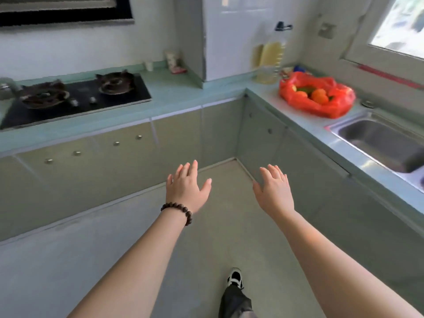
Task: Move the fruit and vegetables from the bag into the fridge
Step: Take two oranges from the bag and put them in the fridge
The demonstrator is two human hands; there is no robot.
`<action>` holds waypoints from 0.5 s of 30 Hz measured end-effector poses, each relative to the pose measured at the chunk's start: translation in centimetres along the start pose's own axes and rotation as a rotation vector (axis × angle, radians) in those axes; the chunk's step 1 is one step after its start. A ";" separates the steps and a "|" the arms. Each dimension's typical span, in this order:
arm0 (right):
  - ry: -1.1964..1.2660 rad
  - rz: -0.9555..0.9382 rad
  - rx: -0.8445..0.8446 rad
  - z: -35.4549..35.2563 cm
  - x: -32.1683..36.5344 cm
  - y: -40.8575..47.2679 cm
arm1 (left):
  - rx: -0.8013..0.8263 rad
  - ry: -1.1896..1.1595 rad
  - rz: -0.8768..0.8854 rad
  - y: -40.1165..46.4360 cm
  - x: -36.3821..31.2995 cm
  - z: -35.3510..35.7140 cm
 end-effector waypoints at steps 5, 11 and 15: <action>-0.014 0.171 -0.050 -1.5 -6.9 1.7 | 0.073 0.005 0.126 4.1 -5.2 4.0; -0.035 0.274 -0.050 -1.0 -12.8 6.8 | 0.152 -0.005 0.218 10.9 -10.5 9.3; -0.032 0.322 -0.056 -0.2 -16.7 13.2 | 0.173 0.011 0.268 17.4 -13.9 13.0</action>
Point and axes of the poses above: each hand's wrist, its own y-axis towards the middle knuckle, its own z-axis out of the palm, x = y × z, the point moved 1 cm from there along y, towards the middle knuckle, and after that the axes turned 12 degrees about -y, right-handed, at the moved point
